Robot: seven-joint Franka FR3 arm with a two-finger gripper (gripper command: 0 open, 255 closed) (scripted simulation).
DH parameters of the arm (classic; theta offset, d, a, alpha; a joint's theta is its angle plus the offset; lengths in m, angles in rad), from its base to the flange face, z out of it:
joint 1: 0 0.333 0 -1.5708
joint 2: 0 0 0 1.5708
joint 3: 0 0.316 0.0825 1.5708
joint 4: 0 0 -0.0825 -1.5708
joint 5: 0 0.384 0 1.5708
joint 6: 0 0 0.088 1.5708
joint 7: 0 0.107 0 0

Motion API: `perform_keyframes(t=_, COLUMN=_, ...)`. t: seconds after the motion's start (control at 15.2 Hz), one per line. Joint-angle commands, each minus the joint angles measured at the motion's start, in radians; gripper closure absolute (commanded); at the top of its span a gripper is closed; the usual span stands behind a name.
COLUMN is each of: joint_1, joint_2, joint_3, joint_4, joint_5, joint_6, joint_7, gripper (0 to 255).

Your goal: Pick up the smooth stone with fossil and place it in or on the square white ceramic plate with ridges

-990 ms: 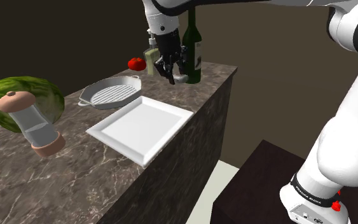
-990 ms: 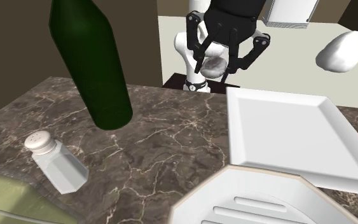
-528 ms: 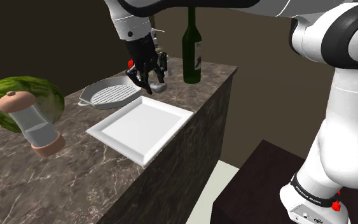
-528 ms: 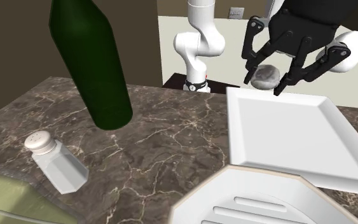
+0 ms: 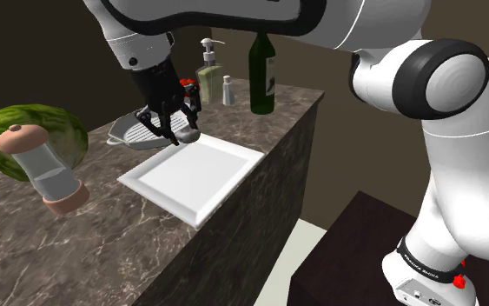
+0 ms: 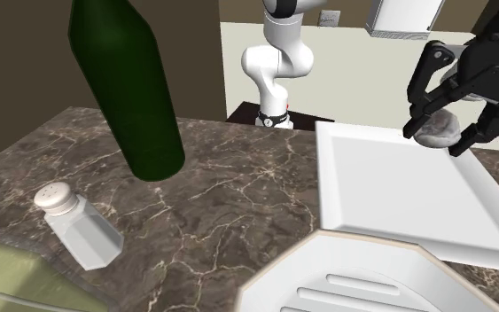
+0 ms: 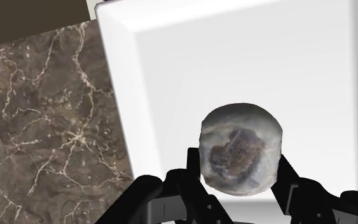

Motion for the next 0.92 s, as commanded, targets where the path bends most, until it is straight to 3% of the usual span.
perform_keyframes(t=0.0, joint_1=-0.012, joint_2=-0.016, joint_3=0.002, joint_4=-0.053, joint_5=0.009, joint_6=0.037, joint_7=0.007, gripper=255)
perform_keyframes(t=0.66, joint_1=-0.070, joint_2=-0.086, joint_3=0.007, joint_4=-0.305, joint_5=0.044, joint_6=0.219, joint_7=0.026, gripper=255)
perform_keyframes(t=0.86, joint_1=-0.070, joint_2=-0.086, joint_3=0.007, joint_4=-0.305, joint_5=0.044, joint_6=0.219, joint_7=0.026, gripper=255)
